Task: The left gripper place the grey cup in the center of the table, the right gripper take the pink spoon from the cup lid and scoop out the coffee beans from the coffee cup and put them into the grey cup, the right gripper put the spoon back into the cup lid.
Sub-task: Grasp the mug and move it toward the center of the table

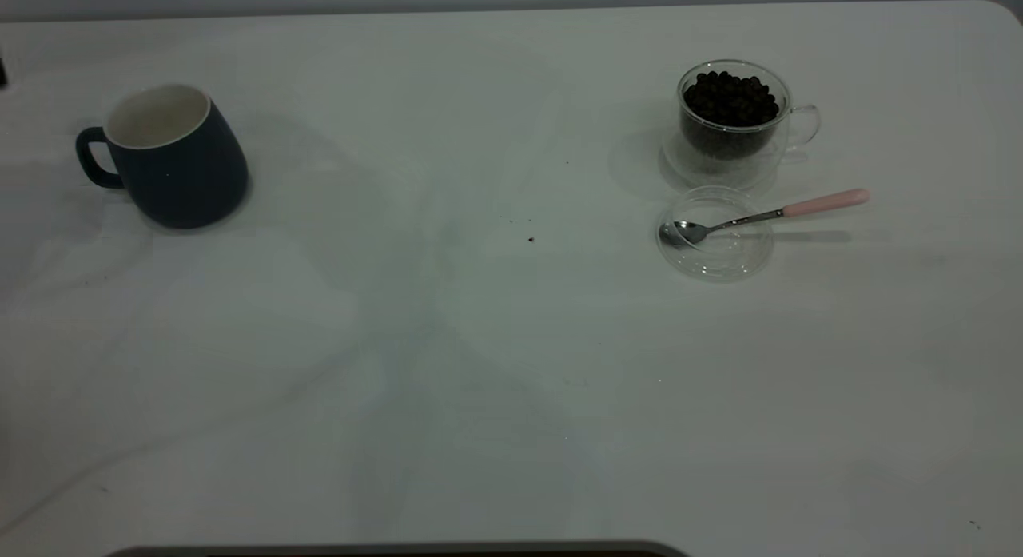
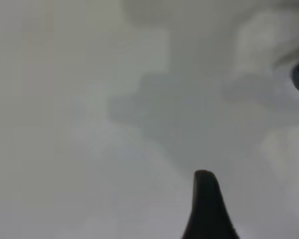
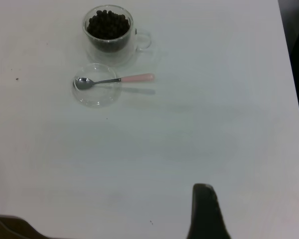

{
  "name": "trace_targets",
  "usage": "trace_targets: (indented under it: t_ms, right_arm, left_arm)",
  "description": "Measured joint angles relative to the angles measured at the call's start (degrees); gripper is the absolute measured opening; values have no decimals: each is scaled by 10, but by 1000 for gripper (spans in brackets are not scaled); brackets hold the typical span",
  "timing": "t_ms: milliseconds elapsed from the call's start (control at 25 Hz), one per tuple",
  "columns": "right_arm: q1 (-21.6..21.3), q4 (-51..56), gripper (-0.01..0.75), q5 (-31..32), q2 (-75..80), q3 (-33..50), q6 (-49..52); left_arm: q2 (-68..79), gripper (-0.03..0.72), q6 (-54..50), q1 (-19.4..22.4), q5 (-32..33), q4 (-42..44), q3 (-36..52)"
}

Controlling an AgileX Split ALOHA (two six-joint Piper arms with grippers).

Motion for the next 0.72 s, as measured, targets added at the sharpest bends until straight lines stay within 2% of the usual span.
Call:
trace_targets:
  t_ms: [200, 320, 520, 720]
  right_arm:
    - [0, 0, 531, 0, 0, 0, 0]
    - [0, 0, 531, 0, 0, 0, 0]
    - [0, 0, 531, 0, 0, 0, 0]
    - [0, 0, 531, 0, 0, 0, 0]
  left_arm:
    - [20, 567, 253, -10, 6, -92, 0]
    - [27, 567, 355, -10, 23, -114, 0]
    - [48, 567, 392, -10, 24, -115, -1]
    - [73, 567, 401, -10, -1, -115, -1]
